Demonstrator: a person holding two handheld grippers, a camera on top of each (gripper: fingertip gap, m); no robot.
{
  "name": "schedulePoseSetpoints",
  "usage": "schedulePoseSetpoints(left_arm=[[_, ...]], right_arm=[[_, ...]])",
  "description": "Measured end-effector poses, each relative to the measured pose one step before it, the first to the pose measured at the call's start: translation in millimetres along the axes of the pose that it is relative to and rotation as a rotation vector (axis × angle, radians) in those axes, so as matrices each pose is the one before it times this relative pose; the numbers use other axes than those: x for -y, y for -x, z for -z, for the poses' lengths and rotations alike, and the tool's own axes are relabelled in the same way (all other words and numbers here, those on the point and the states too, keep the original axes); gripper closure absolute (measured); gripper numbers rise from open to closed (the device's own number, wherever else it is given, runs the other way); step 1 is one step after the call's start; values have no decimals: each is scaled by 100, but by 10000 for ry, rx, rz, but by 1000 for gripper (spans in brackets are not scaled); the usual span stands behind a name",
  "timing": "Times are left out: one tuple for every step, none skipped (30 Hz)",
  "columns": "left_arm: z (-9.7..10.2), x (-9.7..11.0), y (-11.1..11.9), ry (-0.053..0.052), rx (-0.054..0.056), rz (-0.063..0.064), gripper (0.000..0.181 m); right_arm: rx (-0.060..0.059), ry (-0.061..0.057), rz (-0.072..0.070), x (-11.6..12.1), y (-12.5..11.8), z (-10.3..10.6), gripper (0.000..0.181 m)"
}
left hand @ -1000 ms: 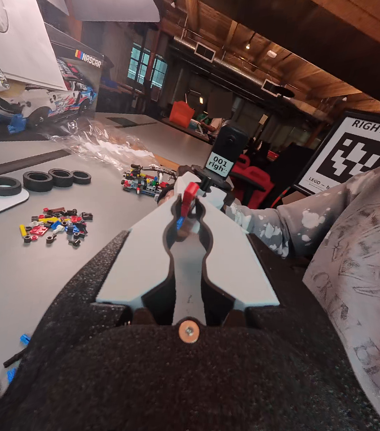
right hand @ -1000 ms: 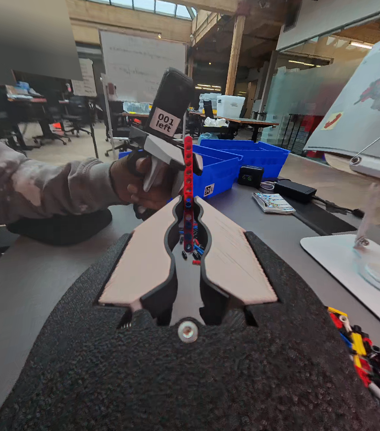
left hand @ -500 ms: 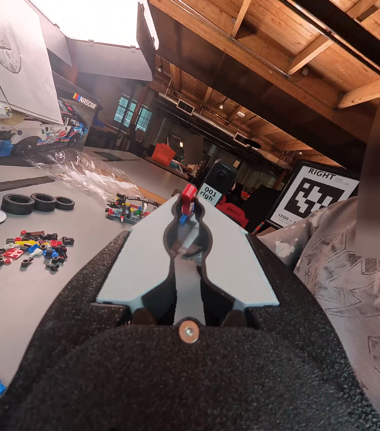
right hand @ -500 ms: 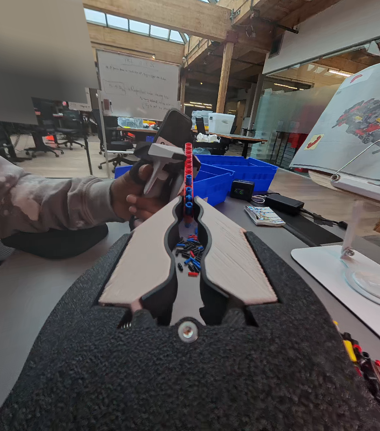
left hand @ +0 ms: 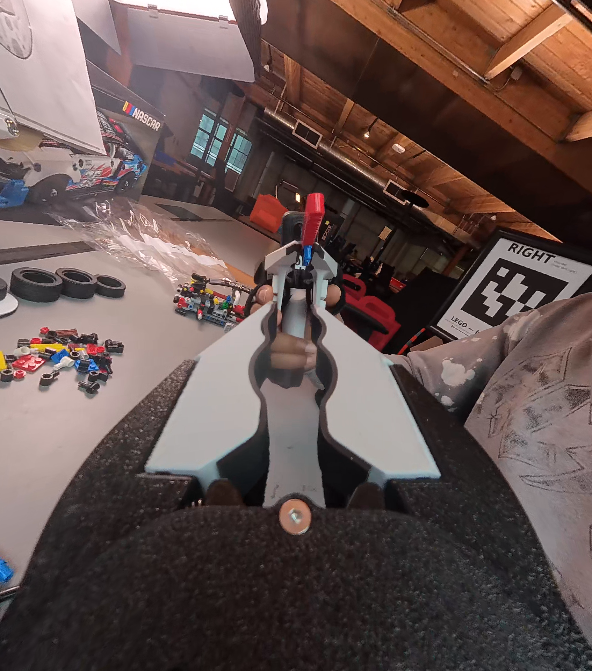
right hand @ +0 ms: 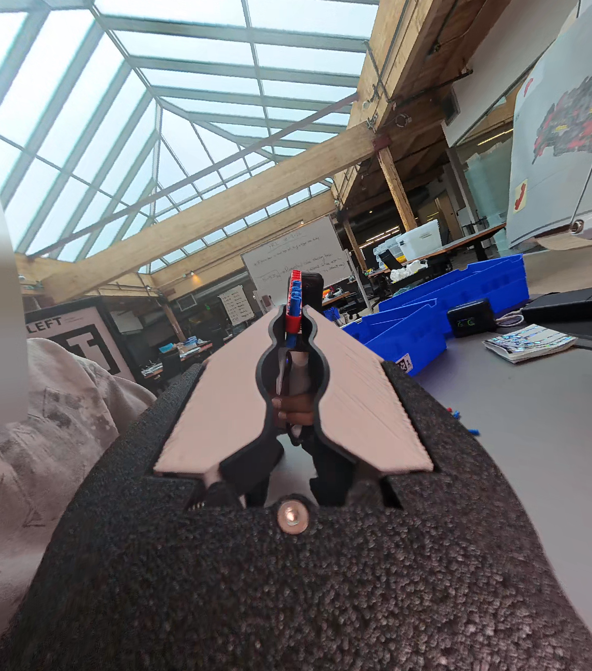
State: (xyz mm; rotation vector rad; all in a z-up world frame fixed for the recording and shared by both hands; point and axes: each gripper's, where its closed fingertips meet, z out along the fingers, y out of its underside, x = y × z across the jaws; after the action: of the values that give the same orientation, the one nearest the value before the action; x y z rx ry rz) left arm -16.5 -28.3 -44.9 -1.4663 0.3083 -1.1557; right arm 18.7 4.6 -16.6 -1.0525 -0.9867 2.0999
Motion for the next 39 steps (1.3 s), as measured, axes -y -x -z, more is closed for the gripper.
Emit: schedulePoseSetpoints(left_arm=[[-170,-66,-161,-2,-45,19,165],[-196,-103,-163,22,-35,-4,164],[-204,-114,-160,29,-28,-23,164],[-193,-82,-212,24,-52,-30,163],[-146,-32,-208,0,-54,-33,163],[-88,21,-163,-17,-30,-42,162],[-3,76,-149,-25,-32,-63,161],[103,206,-140,-76,-44,-86,160],[199,389,-96,-170,-22,-66,159],[250,515,-74,-230,-18,-20,159],[263,502,-44,-225,-17,17,159],[214,357,85,-149,54,53,159],[131,141,250,-36,137,72,160],[52,-63,212,50,100,62,160],[-13,-101,44,26,-1,39,161],[-73,-66,-4,-4,-19,48,164],[-80,-48,109,-18,77,45,167],[3,4,230,-30,158,-8,173],[92,29,200,-16,127,-27,175],[150,-56,165,106,50,13,176],[134,-125,32,213,-47,69,176],[87,-189,-66,251,-81,10,177],[9,-347,-132,328,-77,-62,177],[-69,-572,-44,474,-6,-93,177],[-115,-738,43,550,72,-152,176],[-158,-698,66,489,107,-171,176],[-176,-532,-22,357,39,-92,176],[-156,-320,-68,214,-5,-20,176],[-118,-216,-51,134,-6,-12,176],[-87,-195,-10,124,15,-9,176],[-87,-216,-15,140,7,6,176],[-74,-119,36,77,42,3,176],[-17,60,33,-45,37,23,176],[24,247,37,-167,37,25,176],[45,317,134,-223,126,-59,174],[43,181,385,-138,271,-103,163],[-10,-86,250,35,169,-77,156],[-104,-205,-99,110,-68,18,159],[-232,-215,-292,94,-177,83,164]], right_arm=[[104,-66,-313,-49,-9,-71,175],[90,-12,-308,-140,-16,-85,175],[70,17,-234,-190,-26,-107,175],[88,38,-170,-224,22,-125,174],[63,58,-170,-247,-12,-127,174],[55,68,-138,-251,-2,-128,175],[45,84,-131,-248,-27,-105,175],[14,103,-132,-236,-65,-87,174],[-30,117,-126,-223,-139,-63,174],[-53,113,-67,-239,-170,-59,174],[-66,113,-65,-250,-184,-52,175],[-34,82,-91,-220,-142,-85,175],[13,41,-113,-189,-73,-109,175],[41,-30,-120,-124,-29,-123,175],[29,-40,-143,-123,-50,-130,174],[-20,-35,-142,-163,-137,-139,175],[28,14,-120,-241,-66,-145,175],[7,100,-63,-351,-73,-153,174],[-82,203,82,-447,-127,-150,174],[-140,258,268,-441,-113,-129,174],[-127,385,419,-515,-26,-94,174],[-76,560,519,-703,89,-68,173],[-103,578,581,-747,61,-40,170],[-173,477,521,-618,-53,-12,162],[-123,315,392,-400,-25,32,159],[-25,168,235,-183,83,42,158],[19,55,110,-41,86,64,158],[49,23,34,-10,61,81,158],[82,90,-15,-137,76,94,163],[21,192,20,-308,-36,55,169],[-93,115,112,-237,-202,64,174],[14,-12,38,-76,-36,55,174],[64,-144,-152,141,-29,36,174],[83,-285,-258,371,-40,33,174],[115,-381,-279,506,-16,80,175],[184,-430,-318,592,128,126,175],[54,-375,-300,536,-59,92,174],[-55,-297,-202,405,-182,38,174],[-39,-157,-134,147,-130,-25,175]])
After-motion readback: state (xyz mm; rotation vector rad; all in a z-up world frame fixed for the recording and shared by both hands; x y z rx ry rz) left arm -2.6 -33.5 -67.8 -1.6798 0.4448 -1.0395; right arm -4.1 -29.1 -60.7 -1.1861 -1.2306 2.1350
